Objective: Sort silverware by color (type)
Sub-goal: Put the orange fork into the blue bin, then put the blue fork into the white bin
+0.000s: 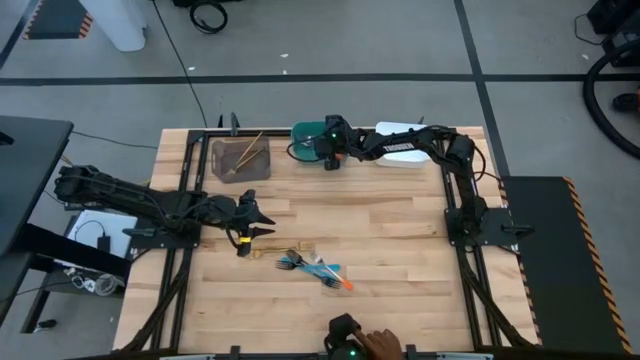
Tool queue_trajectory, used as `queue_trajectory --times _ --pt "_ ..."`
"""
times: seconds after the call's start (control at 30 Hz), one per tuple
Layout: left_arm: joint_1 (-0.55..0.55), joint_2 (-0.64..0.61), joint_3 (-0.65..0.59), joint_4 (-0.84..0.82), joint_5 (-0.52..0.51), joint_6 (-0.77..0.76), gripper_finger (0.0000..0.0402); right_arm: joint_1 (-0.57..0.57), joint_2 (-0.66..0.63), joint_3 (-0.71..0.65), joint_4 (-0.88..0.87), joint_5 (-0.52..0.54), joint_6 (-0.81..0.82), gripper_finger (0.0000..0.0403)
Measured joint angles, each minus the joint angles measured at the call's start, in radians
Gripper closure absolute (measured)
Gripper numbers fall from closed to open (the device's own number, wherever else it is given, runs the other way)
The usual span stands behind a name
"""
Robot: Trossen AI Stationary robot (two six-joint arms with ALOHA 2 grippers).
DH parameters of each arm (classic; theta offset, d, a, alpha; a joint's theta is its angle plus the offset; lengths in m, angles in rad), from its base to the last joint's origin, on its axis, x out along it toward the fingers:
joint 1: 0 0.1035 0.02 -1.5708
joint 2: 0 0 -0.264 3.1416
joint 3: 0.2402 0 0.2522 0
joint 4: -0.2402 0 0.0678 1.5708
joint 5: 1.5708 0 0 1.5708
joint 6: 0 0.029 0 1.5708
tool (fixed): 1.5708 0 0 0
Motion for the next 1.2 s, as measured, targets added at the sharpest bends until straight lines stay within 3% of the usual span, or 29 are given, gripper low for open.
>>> queue_trajectory --times 0.33,0.67,0.8,1.2 --pt "0.000 0.000 0.000 0.001 0.000 -0.002 0.0290 0.000 0.000 0.000 -0.036 0.000 0.050 0.0377" --pt "0.000 0.000 0.000 0.001 0.000 -0.002 0.0290 0.000 0.000 0.000 -0.052 0.009 0.069 0.0331" --pt "0.000 0.000 0.000 0.001 0.000 -0.002 0.0290 0.003 -0.003 0.000 -0.064 0.062 0.073 0.0313" --pt "0.000 0.000 0.000 -0.012 0.000 -0.018 0.0290 0.028 -0.129 0.000 -0.170 0.085 0.174 0.0304"
